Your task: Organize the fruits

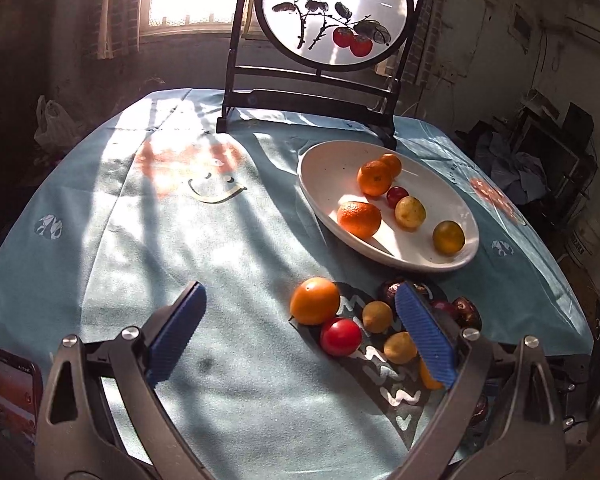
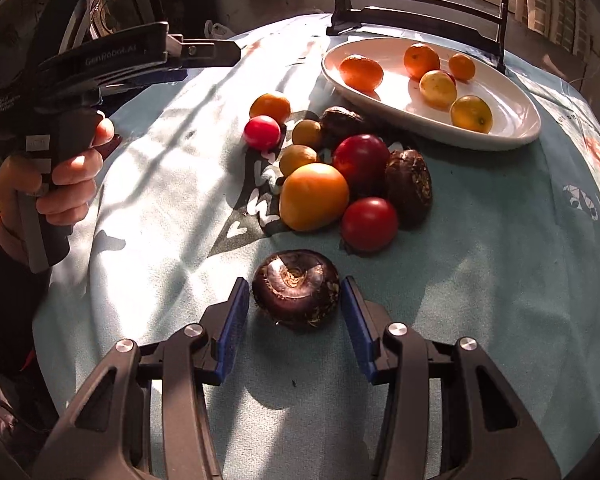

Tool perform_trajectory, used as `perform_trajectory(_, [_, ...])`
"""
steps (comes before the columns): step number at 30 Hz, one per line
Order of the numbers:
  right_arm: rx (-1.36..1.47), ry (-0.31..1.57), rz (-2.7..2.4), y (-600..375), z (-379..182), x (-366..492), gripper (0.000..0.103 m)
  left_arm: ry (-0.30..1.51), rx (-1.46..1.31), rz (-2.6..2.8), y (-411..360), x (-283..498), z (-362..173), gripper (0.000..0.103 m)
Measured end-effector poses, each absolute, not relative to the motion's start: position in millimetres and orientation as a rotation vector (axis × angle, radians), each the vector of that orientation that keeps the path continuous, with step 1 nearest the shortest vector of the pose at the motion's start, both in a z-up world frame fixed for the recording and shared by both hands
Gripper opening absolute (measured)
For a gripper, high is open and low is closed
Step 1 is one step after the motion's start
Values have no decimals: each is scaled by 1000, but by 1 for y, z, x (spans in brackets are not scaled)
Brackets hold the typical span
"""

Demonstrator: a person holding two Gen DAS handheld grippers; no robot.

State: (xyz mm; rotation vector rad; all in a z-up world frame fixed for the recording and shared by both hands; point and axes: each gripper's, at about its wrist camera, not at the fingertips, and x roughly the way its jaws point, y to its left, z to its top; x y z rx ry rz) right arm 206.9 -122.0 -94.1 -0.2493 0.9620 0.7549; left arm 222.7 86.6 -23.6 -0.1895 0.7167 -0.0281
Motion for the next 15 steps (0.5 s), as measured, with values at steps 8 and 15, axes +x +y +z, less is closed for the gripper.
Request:
perform_trajectory(8, [-267,935,743,-123,-94,206,44,731,-196,-14,92,222,-27,97])
perform_trajectory(15, [20,912,769,-161,-72,225,44,829,-68,-114,63,225,-44,71])
